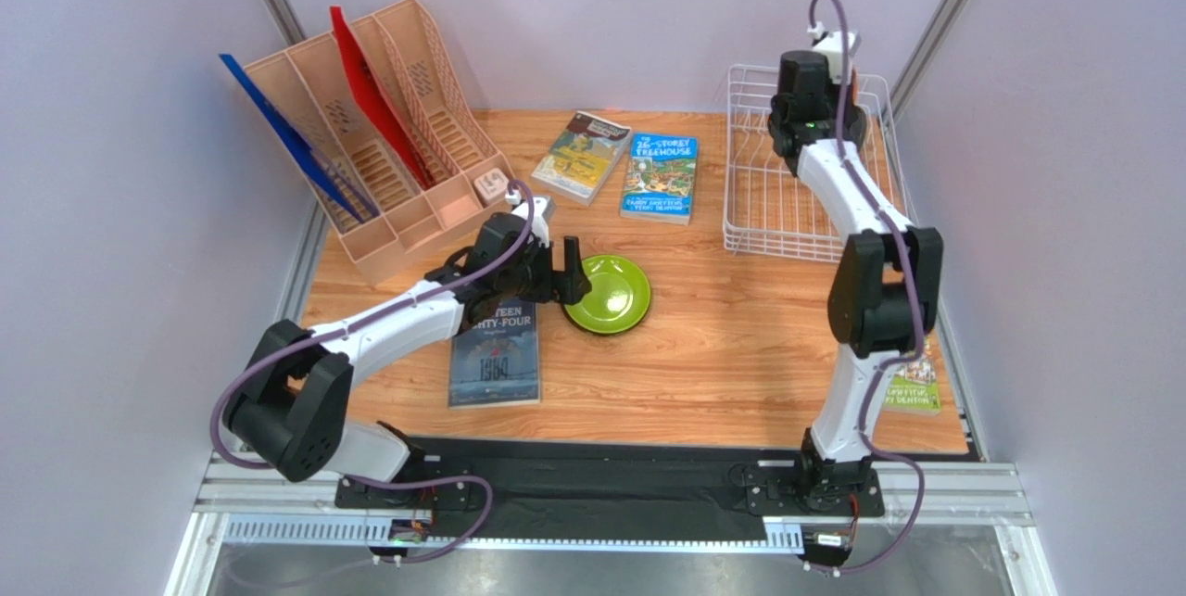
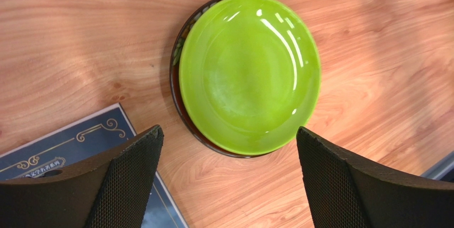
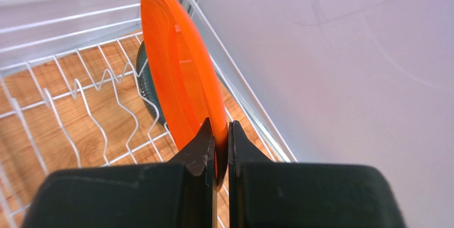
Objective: Unload the plates from the dish rack
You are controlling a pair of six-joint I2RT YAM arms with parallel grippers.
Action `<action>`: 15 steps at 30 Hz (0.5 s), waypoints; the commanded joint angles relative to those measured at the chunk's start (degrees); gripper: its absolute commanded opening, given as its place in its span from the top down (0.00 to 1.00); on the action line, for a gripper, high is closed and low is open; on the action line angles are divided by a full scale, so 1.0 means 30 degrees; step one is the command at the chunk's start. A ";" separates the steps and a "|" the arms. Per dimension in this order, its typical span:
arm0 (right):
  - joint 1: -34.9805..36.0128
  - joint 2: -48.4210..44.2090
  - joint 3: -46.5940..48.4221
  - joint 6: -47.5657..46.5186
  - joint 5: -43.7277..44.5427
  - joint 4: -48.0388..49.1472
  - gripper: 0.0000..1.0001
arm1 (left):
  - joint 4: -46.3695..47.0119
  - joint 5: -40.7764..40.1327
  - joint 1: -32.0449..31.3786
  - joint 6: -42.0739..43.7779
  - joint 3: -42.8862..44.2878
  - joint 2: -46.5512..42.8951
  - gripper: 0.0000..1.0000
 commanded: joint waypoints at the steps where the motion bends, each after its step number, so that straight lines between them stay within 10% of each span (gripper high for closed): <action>1: -0.0038 -0.4876 -0.0339 0.4273 -0.1416 -0.3742 1.00 | 0.1152 0.0678 -0.0004 0.0255 0.0406 -0.1090 0.00; 15: 0.1309 -1.6863 -1.3286 1.1375 -2.2750 -0.3379 0.99 | 0.8654 0.7975 -0.0004 -0.2585 0.1314 0.0344 0.00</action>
